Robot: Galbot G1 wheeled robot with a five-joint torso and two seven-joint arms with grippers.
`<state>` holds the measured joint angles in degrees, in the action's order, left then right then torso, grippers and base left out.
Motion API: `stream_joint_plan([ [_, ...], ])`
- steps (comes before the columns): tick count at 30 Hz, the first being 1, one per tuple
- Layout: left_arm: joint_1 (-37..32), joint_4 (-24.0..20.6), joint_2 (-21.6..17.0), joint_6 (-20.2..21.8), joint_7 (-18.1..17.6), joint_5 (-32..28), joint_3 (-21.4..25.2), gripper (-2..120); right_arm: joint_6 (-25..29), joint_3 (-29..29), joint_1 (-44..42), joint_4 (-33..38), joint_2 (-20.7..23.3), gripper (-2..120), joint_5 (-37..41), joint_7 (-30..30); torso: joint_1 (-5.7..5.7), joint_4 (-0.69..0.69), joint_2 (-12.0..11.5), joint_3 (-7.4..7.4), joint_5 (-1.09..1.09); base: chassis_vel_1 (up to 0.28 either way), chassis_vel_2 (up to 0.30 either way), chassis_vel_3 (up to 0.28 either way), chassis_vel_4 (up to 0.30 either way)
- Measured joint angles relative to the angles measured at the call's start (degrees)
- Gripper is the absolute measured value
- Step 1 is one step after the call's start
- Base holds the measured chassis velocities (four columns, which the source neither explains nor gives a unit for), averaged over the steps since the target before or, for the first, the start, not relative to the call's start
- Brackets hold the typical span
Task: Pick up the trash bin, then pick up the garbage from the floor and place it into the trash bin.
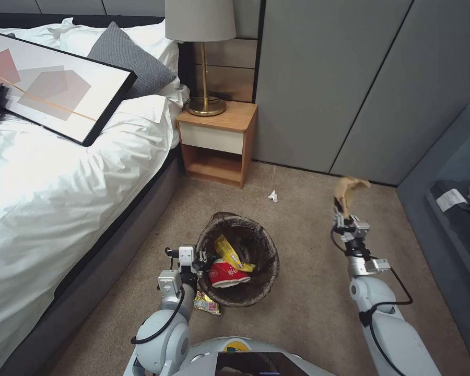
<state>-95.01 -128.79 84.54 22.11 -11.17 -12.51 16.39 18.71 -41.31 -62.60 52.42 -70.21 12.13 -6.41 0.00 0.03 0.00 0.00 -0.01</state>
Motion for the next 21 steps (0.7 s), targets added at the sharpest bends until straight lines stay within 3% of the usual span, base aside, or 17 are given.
stream_joint_plan([
  [3,0.2,0.4,0.1,0.1,0.0,0.0,0.0,3,3.2,-0.1,-1.5,5.2,0.1,7,1.0,2.3,0.00,-0.04,0.0,0.00,0.03,0.000,0.000,0.000,0.000],
  [6,0.6,1.2,0.1,0.2,0.0,0.0,-0.2,3,9.0,-0.4,-5.8,19.4,0.0,7,5.7,10.5,0.00,-0.02,0.0,0.00,0.01,0.000,0.000,0.000,0.000],
  [7,0.6,1.2,0.1,0.2,0.0,0.0,-0.2,3,9.0,-0.4,-5.8,19.4,0.0,7,5.7,10.5,0.00,-0.02,0.0,0.00,0.01,0.000,0.000,0.000,0.000],
  [9,0.7,1.9,0.2,0.3,0.0,0.0,-0.6,3,12.5,0.1,-9.6,31.3,-0.4,7,11.2,19.7,0.00,-0.02,0.0,0.00,-0.01,0.000,0.000,0.000,0.000],
  [10,0.9,2.1,0.4,0.5,0.0,0.0,-1.0,3,13.9,2.3,-13.2,42.3,-0.4,7,15.6,28.5,0.00,-0.03,0.0,0.00,0.00,0.000,0.000,0.000,0.000],
  [11,0.9,2.1,0.4,0.5,0.0,0.0,-1.0,3,13.9,2.3,-13.2,42.3,-0.4,7,15.6,28.5,0.00,-0.03,0.0,0.00,0.00,0.000,0.000,0.000,0.000],
  [14,1.0,2.1,0.3,0.7,0.0,-0.4,-1.2,3,11.0,10.0,-17.9,57.8,0.1,7,19.1,40.3,0.00,-0.04,0.0,-0.01,-0.01,0.000,0.000,0.000,0.000],
  [16,0.9,2.1,0.3,0.8,0.0,-0.5,-1.3,3,10.4,11.8,-18.2,59.2,0.4,7,19.1,41.0,0.00,-0.04,0.0,-0.01,0.00,0.000,0.000,0.000,0.000],
  [17,0.8,2.0,0.3,0.8,0.0,-0.8,-1.8,3,8.7,18.0,-18.5,61.9,1.8,7,18.5,41.1,0.00,-0.03,0.0,-0.01,0.00,0.000,0.000,0.000,0.000],
  [18,0.8,2.0,0.3,0.8,0.0,-0.8,-1.8,3,8.7,18.0,-18.5,61.9,1.8,7,18.5,41.1,0.00,-0.03,0.0,-0.01,0.00,0.000,0.000,0.000,0.000],
  [20,0.9,1.9,0.4,0.9,0.0,-0.8,-2.3,3,6.8,25.8,-18.2,62.5,3.5,7,15.9,39.9,0.00,-0.02,0.0,-0.01,0.00,0.000,0.000,0.000,0.000],
  [21,0.9,1.9,0.4,0.9,0.0,-0.8,-2.3,3,6.8,25.8,-18.2,62.5,3.5,7,15.9,39.9,0.00,-0.02,0.0,-0.01,0.00,0.000,0.000,0.000,0.000],
])
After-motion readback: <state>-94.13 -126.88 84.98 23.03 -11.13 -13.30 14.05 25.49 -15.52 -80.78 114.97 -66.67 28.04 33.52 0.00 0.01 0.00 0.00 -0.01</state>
